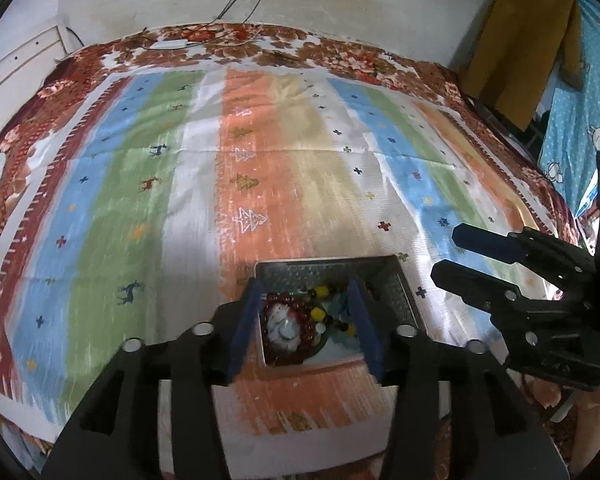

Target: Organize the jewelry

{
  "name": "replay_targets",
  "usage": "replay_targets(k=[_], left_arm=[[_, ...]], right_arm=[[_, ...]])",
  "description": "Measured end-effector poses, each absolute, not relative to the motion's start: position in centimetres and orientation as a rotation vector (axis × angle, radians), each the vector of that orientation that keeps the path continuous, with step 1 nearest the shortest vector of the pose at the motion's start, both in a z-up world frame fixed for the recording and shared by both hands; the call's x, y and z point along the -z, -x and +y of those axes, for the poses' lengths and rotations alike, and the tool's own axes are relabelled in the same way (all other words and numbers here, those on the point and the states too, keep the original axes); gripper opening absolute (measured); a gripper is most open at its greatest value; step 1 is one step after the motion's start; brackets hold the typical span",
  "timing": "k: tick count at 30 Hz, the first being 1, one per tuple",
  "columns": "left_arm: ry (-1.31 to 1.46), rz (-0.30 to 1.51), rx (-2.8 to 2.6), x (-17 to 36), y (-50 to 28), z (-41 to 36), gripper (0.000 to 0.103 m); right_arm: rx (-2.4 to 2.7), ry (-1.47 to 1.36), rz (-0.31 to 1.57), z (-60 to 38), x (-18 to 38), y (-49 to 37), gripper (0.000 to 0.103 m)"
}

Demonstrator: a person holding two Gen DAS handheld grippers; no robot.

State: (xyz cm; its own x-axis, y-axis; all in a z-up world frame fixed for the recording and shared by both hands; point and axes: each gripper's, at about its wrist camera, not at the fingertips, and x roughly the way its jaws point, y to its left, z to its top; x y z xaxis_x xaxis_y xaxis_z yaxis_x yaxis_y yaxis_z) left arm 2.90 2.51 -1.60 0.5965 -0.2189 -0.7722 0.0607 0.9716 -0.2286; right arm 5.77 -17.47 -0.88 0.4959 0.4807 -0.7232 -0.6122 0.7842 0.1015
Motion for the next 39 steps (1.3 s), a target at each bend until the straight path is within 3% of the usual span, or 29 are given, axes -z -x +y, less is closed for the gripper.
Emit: replay_targets(k=[3,14,16,25,39], left_arm=[[0.172,0.907,0.169,1.5,-1.7,2.1,0.061],[0.106,0.897,0.132,1.6,0.4,0.6,0.076],[0.111,0.897,0.131,1.6,0.6,0.6,0.076],[0.052,0.844,0.110,1.4,2.1,-0.3,0.090],[0.022,0.769,0.106,1.0,3.9,-1.3,0.097]], right_arm=[[-0.666,0.193,0.804,-18.0,1.1,-5.0,0.055],[-0.700,0.162,0.785,-20.8,1.3,-2.7,0.070],[-0.706,0.159,0.785,-21.1,1.4,-2.5,0.079],[-0.705,0.153,0.738,-22.1,1.5,-1.0,0.093],[-0.627,0.078,0.713,-24.2,1.8,-0.3,0.094]])
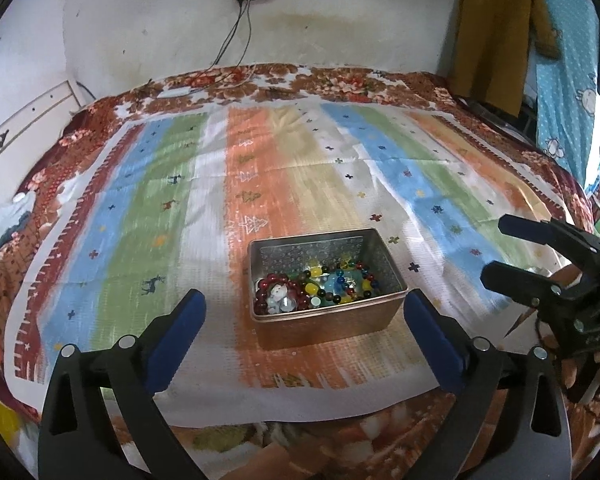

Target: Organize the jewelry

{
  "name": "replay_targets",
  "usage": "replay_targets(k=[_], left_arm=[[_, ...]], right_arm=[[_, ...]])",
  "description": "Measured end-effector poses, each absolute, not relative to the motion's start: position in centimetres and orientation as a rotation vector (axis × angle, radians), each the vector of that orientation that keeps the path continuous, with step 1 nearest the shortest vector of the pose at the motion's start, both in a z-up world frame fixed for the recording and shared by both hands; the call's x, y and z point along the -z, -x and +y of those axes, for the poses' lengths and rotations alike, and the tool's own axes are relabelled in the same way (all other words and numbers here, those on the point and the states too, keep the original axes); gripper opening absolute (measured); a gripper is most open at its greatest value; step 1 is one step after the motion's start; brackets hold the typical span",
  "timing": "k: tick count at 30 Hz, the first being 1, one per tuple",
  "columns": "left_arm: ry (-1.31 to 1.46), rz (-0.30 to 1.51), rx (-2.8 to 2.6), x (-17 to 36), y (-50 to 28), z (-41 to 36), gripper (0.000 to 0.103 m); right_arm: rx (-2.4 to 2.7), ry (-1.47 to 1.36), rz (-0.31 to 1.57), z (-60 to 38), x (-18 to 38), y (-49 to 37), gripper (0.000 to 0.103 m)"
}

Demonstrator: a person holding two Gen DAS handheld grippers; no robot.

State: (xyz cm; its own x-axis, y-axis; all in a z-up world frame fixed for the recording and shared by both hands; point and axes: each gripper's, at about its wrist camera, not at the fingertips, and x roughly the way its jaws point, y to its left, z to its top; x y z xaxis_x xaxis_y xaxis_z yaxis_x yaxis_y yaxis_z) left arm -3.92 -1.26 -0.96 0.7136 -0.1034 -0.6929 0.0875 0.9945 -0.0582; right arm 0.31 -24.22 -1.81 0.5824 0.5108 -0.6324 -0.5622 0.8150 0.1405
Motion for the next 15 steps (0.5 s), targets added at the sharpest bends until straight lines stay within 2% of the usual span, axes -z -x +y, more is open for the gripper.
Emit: replay_targets(k=[15], left_arm=[[0.005,0.743,0.115,0.79,4.52,-1.77,0.097]], right_arm=[[-0.622,0.080,0.684,-24.66,2.05,0.36,0.094]])
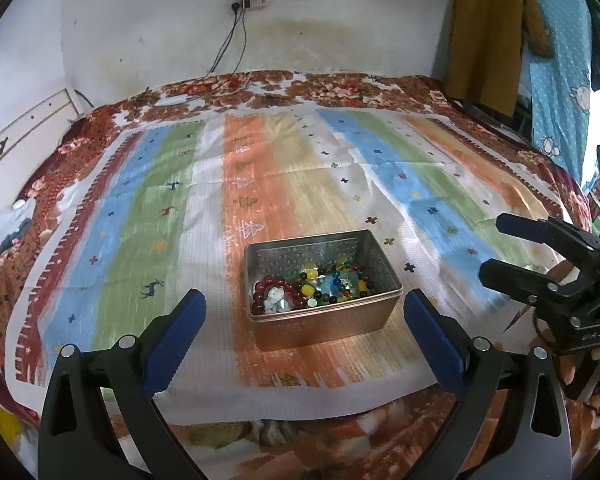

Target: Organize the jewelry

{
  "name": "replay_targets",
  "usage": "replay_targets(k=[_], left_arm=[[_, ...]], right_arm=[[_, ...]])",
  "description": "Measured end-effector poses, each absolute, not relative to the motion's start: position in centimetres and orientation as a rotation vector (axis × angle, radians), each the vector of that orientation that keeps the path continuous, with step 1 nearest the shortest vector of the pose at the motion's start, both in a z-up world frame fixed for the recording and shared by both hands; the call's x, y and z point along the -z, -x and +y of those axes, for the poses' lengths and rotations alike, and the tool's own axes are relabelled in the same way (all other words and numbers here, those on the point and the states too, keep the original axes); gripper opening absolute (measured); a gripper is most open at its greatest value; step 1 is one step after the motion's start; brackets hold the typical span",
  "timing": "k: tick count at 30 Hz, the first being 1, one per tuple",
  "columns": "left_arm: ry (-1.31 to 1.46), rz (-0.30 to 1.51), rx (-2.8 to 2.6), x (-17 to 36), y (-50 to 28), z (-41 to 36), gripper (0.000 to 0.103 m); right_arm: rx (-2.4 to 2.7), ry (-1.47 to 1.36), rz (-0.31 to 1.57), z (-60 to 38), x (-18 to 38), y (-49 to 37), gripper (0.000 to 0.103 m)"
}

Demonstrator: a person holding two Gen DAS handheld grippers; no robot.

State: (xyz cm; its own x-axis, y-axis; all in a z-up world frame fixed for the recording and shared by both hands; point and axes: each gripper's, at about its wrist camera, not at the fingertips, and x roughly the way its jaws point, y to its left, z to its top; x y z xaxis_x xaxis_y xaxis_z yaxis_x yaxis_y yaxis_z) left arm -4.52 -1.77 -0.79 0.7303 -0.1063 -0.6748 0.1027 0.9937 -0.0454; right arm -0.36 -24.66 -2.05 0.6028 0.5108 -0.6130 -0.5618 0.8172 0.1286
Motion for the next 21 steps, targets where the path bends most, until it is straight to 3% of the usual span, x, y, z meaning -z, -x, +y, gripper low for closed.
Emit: replay_targets(k=[21], left_arm=[[0.000,0.758,0.092,1.11,4.39,-2.01,0.097]], right_arm=[[-0.617,0.080,0.698,-24.48,2.48,0.09,0.094]])
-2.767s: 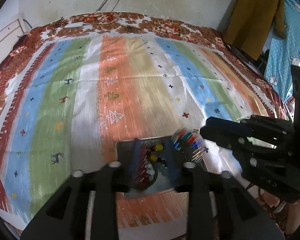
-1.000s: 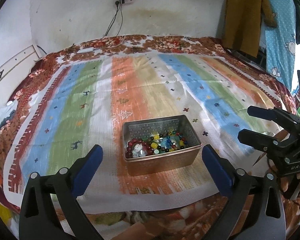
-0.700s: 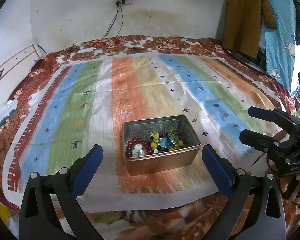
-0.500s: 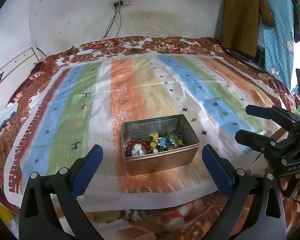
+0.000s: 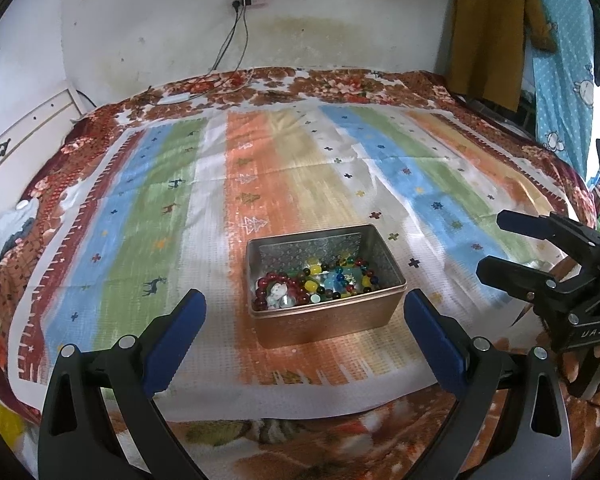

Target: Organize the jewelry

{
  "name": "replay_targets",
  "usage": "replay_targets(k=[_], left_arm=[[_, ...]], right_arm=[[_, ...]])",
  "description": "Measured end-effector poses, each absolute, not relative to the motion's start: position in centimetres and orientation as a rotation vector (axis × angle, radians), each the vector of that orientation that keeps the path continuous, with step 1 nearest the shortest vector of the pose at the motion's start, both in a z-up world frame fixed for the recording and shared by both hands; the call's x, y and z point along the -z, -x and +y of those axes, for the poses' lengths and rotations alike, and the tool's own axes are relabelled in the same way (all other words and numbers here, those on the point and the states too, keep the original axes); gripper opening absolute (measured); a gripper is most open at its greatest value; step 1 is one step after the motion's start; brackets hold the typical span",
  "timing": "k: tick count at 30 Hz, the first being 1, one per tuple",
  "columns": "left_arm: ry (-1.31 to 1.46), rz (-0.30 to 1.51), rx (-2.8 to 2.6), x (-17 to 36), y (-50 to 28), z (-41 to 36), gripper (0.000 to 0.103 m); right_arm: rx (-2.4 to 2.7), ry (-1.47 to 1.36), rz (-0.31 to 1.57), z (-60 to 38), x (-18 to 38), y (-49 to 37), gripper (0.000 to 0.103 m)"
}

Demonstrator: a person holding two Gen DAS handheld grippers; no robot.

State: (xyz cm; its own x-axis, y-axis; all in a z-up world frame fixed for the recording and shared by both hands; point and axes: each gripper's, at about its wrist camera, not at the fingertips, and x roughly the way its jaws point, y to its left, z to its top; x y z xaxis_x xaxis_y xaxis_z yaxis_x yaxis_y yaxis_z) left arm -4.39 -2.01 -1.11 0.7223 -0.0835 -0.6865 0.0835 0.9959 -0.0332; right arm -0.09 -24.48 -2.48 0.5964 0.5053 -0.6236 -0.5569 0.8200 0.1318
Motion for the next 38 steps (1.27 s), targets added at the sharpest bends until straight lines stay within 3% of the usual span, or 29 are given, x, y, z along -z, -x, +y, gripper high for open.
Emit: replay_targets(k=[38], left_arm=[[-0.008,0.768,0.084,1.57,4.26,-2.21,0.097]], right_arm=[[-0.606,0.104,0.688,-24.37,2.62,0.26,0.094]])
